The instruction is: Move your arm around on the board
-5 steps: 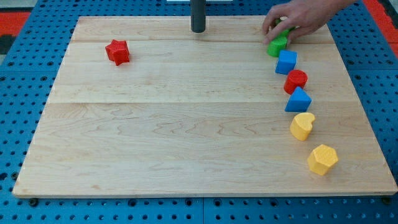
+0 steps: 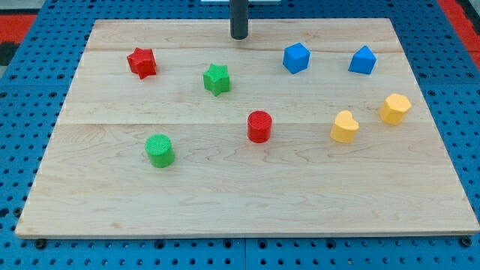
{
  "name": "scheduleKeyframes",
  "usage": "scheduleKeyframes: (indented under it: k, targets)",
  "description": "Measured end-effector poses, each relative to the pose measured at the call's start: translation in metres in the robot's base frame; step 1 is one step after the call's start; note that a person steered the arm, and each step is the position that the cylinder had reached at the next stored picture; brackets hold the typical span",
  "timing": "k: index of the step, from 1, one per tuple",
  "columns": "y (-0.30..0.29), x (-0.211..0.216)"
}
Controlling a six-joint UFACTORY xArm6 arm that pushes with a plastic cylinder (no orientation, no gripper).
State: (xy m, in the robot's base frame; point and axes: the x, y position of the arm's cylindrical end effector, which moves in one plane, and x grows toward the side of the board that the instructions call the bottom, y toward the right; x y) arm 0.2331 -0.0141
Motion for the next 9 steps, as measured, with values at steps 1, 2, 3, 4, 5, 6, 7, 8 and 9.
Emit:
scheduleKeyframes:
  k: [1, 2, 3, 4, 5, 6, 7, 8, 9]
  targets:
    - [-0.016, 0.000]
    - [-0.079, -0.001]
    - [-0.061, -0.001]
    - [0.039, -0.010]
    - [0.106, -0.012]
    - [0.124, -0.012]
    - [0.124, -0.012]
    - [0.124, -0.017]
    - [0.108, -0.041]
